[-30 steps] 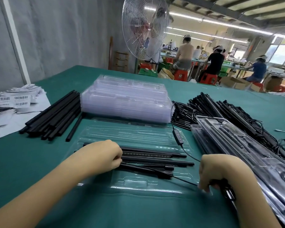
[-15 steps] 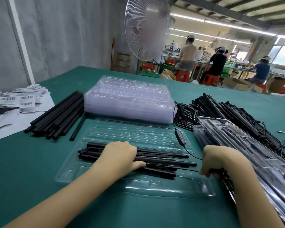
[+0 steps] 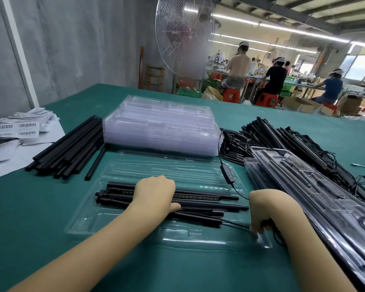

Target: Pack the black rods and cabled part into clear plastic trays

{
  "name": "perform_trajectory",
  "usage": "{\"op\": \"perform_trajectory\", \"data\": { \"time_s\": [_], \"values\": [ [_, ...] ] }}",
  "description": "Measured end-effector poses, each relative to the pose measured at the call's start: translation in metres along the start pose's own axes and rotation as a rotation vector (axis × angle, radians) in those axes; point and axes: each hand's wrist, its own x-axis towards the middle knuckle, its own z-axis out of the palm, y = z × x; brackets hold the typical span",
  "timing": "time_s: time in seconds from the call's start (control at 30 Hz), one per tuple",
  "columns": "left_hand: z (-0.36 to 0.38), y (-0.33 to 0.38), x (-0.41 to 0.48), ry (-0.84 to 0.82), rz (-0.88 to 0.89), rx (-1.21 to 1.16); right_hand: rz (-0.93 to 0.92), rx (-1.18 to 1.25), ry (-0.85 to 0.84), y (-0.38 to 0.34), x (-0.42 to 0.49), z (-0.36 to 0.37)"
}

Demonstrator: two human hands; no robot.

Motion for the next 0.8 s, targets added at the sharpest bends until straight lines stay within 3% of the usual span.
{"op": "perform_trajectory", "data": {
  "time_s": [0.23, 0.43, 0.57, 0.67, 0.8],
  "values": [
    [-0.005, -0.001, 0.010, -0.054, 0.099, 0.084, -0.249, 0.258, 0.145, 0.019, -0.022, 0.021],
    [-0.001, -0.003, 0.011, -0.029, 0.082, 0.062, -0.490, 0.343, 0.047, 0.031, -0.044, 0.029],
    [0.000, -0.005, 0.010, -0.017, 0.080, 0.050, -0.691, 0.547, -0.097, 0.044, -0.053, 0.032],
    [0.002, -0.004, 0.006, 0.037, 0.089, 0.067, -0.875, 0.689, -0.068, 0.049, -0.055, 0.039],
    [0.004, -0.002, 0.001, 0.089, 0.124, 0.097, -0.970, 0.821, -0.057, 0.040, -0.055, 0.040]
  ]
}}
